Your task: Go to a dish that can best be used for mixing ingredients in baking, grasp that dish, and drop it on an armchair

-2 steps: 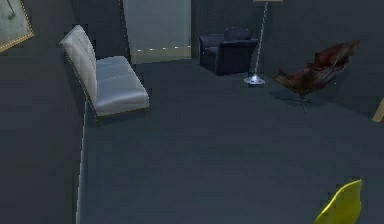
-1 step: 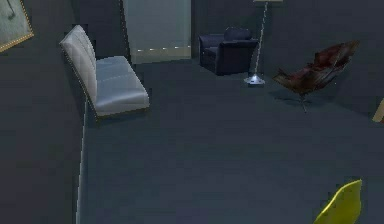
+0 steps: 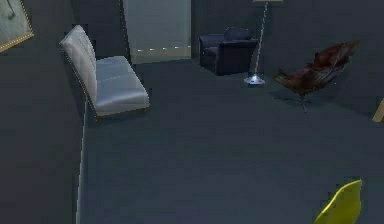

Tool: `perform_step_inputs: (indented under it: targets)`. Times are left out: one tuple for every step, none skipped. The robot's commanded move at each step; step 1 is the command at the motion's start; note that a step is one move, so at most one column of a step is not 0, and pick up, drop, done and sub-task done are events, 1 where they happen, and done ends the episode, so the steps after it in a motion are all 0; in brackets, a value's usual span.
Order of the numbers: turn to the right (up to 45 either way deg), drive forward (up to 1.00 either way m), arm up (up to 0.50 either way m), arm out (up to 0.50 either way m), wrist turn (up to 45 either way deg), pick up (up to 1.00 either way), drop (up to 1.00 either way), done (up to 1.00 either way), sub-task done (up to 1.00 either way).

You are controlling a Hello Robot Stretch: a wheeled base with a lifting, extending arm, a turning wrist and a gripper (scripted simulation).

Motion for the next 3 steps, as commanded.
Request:
perform_step_inputs:
  targets:
    - [0.0, 0.0, 0.22, 0.0, 0.0, 0.0, 0.0, 0.0, 0.0]
    - [0.0, 0.0, 0.0, 0.0, -45.0, 0.0, 0.0, 0.0, 0.0]
    - [0.0, 0.0, 0.0, 0.0, -45.0, 0.0, 0.0, 0.0, 0.0]
